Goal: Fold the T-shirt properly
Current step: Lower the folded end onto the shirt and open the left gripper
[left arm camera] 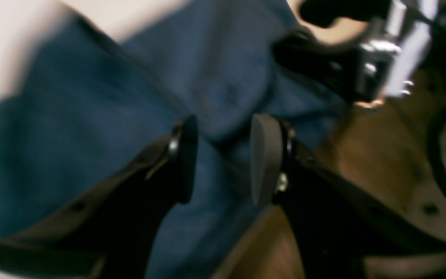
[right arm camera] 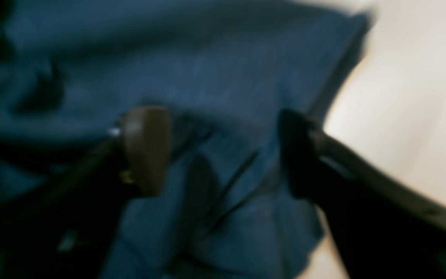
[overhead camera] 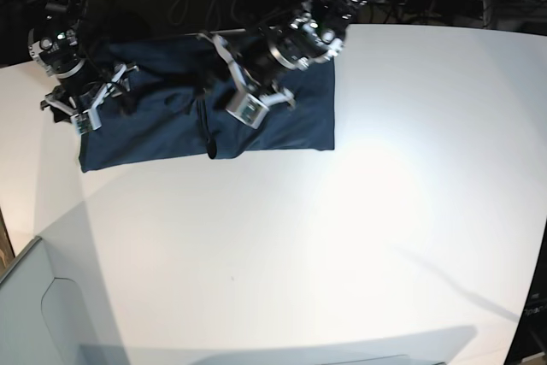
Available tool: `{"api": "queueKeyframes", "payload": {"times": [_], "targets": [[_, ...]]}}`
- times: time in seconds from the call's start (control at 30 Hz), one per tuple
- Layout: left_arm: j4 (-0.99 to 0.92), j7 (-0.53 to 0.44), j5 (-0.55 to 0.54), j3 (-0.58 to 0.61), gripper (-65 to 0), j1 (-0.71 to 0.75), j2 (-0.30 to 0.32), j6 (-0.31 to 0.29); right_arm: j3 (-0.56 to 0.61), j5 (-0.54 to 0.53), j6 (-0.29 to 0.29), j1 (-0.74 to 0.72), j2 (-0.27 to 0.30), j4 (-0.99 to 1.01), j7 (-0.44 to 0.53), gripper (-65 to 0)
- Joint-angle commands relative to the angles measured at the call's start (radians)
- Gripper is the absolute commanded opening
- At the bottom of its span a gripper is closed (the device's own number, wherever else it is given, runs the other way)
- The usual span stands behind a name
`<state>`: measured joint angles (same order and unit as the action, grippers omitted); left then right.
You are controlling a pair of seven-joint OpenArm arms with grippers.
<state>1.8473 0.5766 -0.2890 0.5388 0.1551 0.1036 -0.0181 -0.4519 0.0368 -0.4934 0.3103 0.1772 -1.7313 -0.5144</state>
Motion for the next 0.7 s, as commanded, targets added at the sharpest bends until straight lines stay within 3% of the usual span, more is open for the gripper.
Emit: {"api": "queueKeyframes", "payload": {"times": [0.0, 0.13, 0.33, 0.5, 0.67], "targets": [[0.048, -0.022, -0.009, -0.039, -42.9, 0.013, 0.008, -0.003, -0.021, -0.002, -0.003, -0.009, 0.003, -0.012, 0.01, -14.3], [0.084, -0.022, -0.009, -0.231, -42.9, 0.045, 0.018, -0.007, -0.101, -0.002, -0.003, -0.064, -0.015, 0.035, 0.009, -9.5], [0.082, -0.022, -0.009, -0.471, -42.9, 0.065, 0.017, -0.009, -0.127, -0.002, -0.003, -0.132, -0.011, 0.184, 0.009, -9.5], [0.053, -0.022, -0.009, -0.593, -42.9, 0.074, 0.015, -0.009, -0.127, -0.002, -0.003, -0.153, -0.009, 0.293, 0.009, -9.5], [-0.036, -0.027, -0.009, -0.641, -42.9, 0.077, 0.014, -0.009, -0.124, -0.002, -0.003, -0.145, -0.011, 0.316, 0.009, -10.0]]}}
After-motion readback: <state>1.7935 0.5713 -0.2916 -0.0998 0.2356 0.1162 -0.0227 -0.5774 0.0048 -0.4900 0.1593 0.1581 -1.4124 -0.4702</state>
